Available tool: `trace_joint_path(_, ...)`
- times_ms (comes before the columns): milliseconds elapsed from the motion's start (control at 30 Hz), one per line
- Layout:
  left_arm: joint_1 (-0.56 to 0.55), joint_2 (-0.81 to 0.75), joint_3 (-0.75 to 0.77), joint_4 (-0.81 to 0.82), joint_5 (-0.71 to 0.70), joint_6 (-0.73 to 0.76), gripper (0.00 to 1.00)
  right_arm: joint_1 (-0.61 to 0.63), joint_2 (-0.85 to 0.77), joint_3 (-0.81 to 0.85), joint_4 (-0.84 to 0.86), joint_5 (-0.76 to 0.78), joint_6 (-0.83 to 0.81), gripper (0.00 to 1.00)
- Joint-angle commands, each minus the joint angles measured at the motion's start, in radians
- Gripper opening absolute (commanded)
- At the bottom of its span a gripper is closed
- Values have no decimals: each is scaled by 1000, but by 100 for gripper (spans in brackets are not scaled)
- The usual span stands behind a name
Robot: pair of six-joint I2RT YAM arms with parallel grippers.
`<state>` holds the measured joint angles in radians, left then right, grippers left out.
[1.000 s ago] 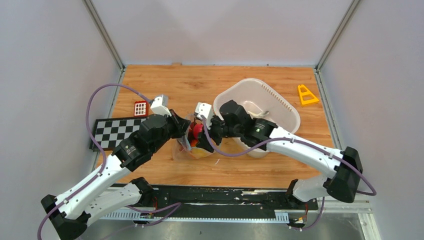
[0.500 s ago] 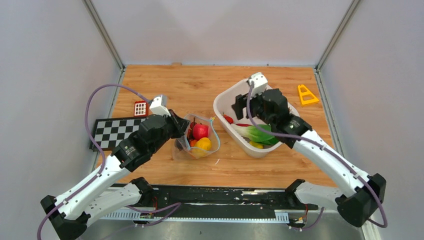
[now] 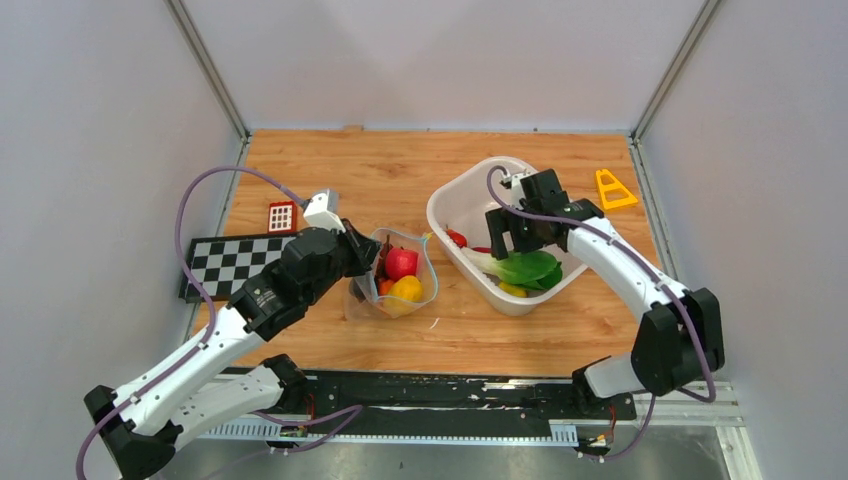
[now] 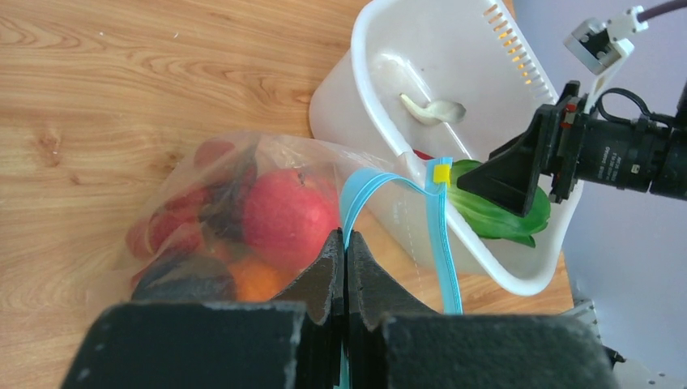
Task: Place the food in the zip-top bag and seal the zipper
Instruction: Adjust the fake vegetable in the bin.
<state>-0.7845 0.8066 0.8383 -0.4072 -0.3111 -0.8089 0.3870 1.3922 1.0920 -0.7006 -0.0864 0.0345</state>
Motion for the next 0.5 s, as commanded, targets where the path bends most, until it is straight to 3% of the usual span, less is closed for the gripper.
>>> trace_joint_path(0, 0, 7, 18, 37, 4, 10, 0, 4, 80, 77, -114, -75, -62, 90)
trace_joint_path(233, 0, 3, 21, 28, -6, 14, 0, 13, 226, 98, -125, 78, -43, 86)
trace_joint_path(333, 1, 1, 18, 27, -7, 13, 0, 12, 216, 103, -68, 175, 0, 65)
trace_joint_path(467, 0, 3, 19, 28, -7, 13, 0, 12, 154, 103, 36, 191, 35, 32)
